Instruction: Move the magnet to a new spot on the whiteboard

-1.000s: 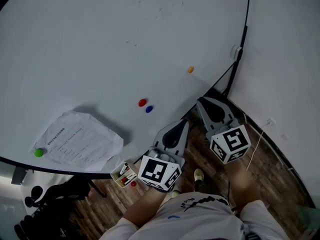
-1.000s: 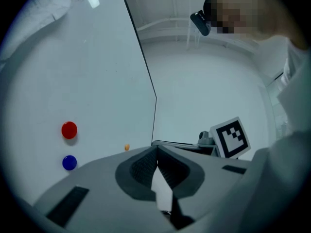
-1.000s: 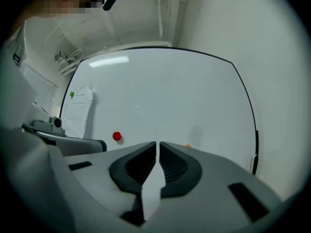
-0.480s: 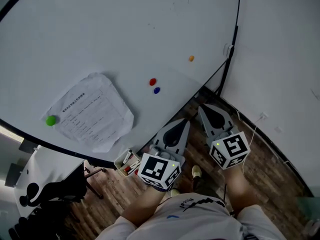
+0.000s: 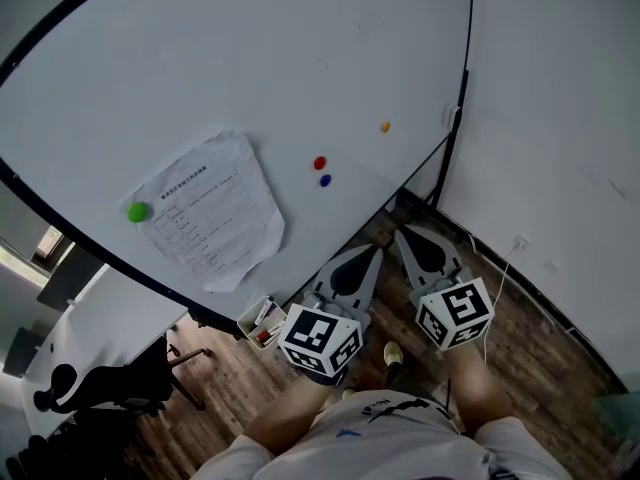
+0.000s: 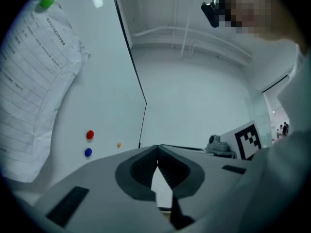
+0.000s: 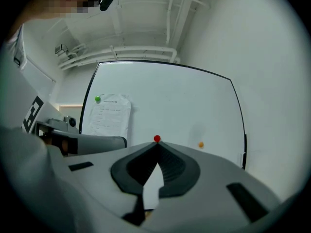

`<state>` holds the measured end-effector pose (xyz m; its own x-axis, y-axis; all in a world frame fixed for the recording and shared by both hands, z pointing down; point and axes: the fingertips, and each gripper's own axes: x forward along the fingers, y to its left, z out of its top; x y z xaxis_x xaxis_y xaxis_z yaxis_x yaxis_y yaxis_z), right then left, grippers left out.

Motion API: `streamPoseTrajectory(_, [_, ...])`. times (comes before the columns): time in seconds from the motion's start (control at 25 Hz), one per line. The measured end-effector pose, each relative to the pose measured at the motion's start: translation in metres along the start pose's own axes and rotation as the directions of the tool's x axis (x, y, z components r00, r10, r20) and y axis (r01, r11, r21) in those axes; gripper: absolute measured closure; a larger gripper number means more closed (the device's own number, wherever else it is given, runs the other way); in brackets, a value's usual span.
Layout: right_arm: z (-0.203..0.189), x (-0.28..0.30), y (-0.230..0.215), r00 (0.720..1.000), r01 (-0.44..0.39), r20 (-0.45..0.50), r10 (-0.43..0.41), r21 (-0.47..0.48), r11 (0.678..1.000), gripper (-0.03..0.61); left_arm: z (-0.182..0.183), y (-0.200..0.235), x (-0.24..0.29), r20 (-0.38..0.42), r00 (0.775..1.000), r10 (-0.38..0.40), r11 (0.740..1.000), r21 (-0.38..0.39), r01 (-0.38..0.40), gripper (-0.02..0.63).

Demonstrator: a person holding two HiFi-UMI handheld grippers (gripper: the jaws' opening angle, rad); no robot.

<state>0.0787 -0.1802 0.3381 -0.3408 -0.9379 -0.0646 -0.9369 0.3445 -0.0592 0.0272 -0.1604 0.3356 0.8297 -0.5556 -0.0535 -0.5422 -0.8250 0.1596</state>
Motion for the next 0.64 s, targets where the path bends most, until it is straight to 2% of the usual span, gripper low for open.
streamPoseTrajectory(0.64, [0.02,-0.008,0.02,0.999,-0.014,0.034,0.015,-0.029,0.999,0.565,0.014,-0.009,-0.02,0.028,1.0,0.002,1.0,0.028,-0.003,0.602])
